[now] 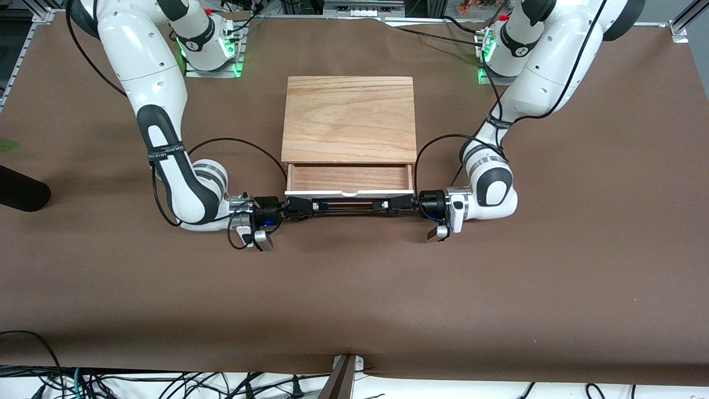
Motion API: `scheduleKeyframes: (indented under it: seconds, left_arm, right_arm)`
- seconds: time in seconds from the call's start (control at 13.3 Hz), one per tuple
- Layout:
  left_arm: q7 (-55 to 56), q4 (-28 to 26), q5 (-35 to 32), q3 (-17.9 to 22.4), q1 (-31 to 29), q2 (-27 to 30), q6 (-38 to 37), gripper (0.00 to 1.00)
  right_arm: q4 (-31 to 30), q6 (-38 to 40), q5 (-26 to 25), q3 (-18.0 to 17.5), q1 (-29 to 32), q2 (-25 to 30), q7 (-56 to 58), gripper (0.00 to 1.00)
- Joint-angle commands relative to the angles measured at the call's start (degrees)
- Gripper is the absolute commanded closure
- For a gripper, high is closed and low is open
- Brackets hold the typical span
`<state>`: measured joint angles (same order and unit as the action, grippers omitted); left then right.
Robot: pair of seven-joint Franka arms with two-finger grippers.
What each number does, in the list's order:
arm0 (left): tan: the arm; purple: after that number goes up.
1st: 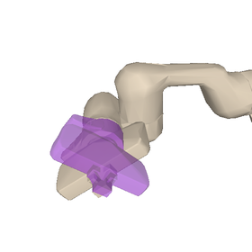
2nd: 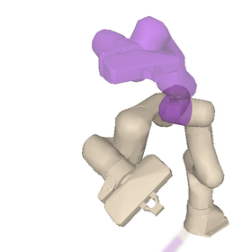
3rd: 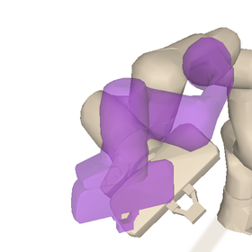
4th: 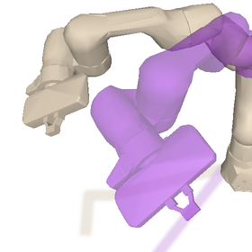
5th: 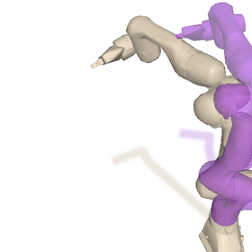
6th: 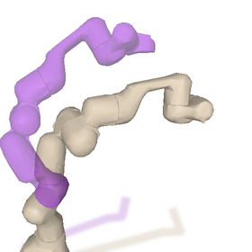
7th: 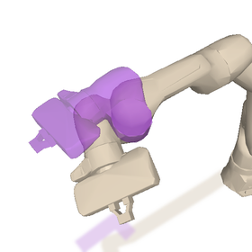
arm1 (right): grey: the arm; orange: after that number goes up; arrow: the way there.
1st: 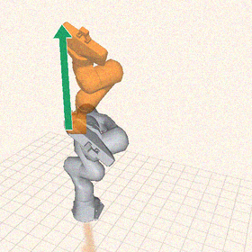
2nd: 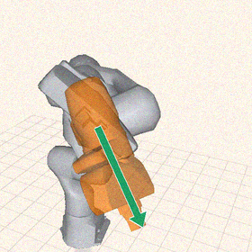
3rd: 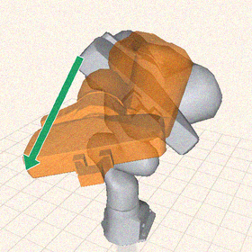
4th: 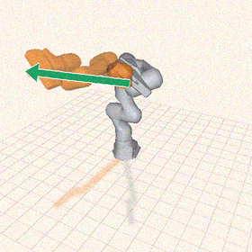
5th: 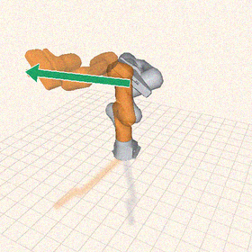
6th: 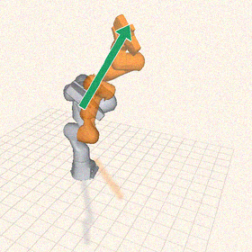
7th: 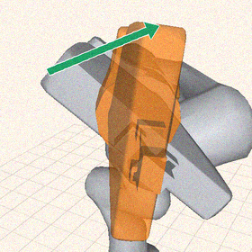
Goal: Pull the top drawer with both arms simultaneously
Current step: 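Pull the drawer slightly further out with both grippers, then hold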
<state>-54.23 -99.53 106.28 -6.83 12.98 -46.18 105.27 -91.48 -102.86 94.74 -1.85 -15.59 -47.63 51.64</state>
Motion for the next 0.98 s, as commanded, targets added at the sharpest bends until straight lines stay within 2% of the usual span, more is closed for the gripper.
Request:
scheduleKeyframes:
  seconds: [0.0,0.45,0.9]
  left_arm:
    - [5.6,-2.1,-0.5,2.5,0.0,0.1,3.0,1.0]
    - [6.5,-0.3,-0.5,2.6,0.0,-0.7,3.4,1.0]
    - [9.8,1.6,-0.7,3.7,0.0,-1.1,3.4,1.0]
  right_arm:
    - [5.4,2.9,2.2,0.0,5.8,1.0,-5.2,1.0]
    - [6.1,2.5,2.4,-0.1,5.8,0.4,-5.5,1.0]
    - [9.8,2.3,2.4,-0.1,5.8,-2.0,-5.6,1.0]
